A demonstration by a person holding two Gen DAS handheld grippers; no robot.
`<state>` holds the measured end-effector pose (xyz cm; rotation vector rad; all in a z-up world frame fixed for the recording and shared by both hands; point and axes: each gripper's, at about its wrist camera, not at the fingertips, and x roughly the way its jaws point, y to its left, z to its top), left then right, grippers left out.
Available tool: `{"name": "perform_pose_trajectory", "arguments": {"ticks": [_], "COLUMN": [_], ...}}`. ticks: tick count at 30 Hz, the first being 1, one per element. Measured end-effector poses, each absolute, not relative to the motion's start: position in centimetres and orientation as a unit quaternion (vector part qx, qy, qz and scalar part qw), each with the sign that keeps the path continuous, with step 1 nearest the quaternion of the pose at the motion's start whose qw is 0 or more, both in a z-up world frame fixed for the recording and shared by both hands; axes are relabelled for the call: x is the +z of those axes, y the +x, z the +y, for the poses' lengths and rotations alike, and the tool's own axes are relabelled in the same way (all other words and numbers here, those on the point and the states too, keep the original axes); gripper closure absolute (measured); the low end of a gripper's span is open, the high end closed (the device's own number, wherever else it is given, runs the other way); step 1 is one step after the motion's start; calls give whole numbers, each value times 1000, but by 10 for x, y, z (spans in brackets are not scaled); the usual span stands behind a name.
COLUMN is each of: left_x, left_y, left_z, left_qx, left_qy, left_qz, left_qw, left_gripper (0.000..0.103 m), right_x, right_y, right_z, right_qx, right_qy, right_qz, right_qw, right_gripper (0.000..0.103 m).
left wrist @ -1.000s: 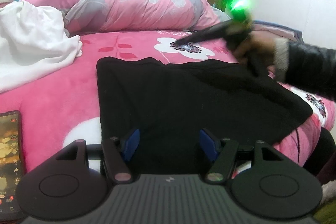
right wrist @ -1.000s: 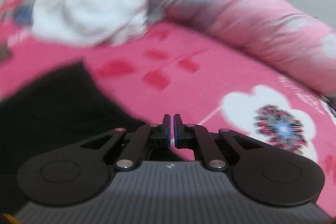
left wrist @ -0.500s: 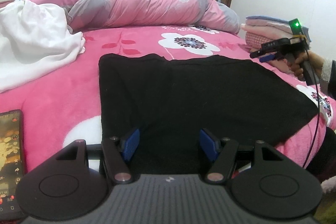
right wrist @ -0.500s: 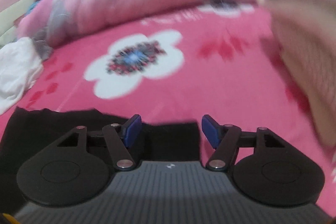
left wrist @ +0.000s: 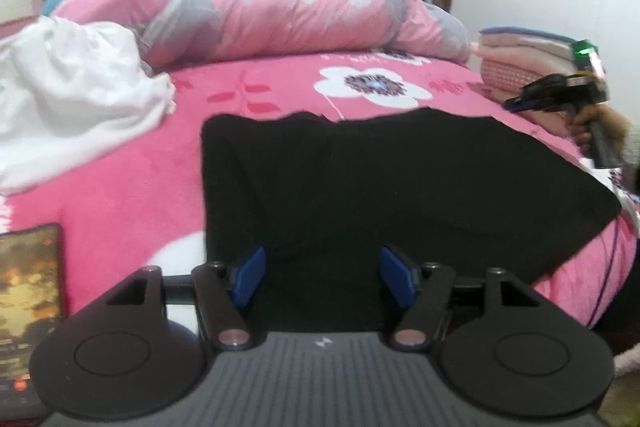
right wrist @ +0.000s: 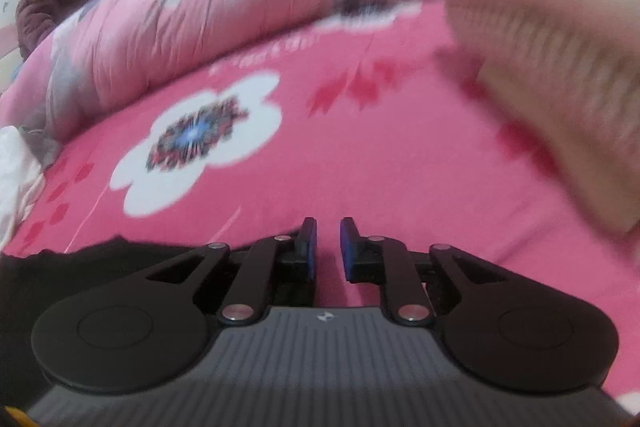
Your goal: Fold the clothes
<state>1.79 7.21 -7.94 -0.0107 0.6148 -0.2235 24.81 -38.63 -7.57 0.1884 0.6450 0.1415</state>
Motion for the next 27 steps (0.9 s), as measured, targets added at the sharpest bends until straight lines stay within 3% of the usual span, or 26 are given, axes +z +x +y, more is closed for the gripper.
{"name": "perform_pose_trajectory", "arguments": {"ticks": [8,16,25,27], "left_x": [-71,-74,-88,-87], "left_y": [-4,-18,-14,-14], "left_z": [76,64,68,69], "left_qx": [-96,-121,-119,-115], "left_qy": [-32,-31,-39,-36], "left_qz": [277,278,299,299], "left_qw": [955,952,946,947], "left_gripper": [34,34,34,34], "right_x": [-19,-50,-69,-68], "right_y": [163,77,42,37], "right_z": [-329,-266,-293,-298], "right_qx": [145,249,205,205], "right_qy": [-15,-65,-82,-79], "right_qz": [271,300,313,306], "right_qw": [951,919,924,926], "right_gripper": [90,90,91,86]}}
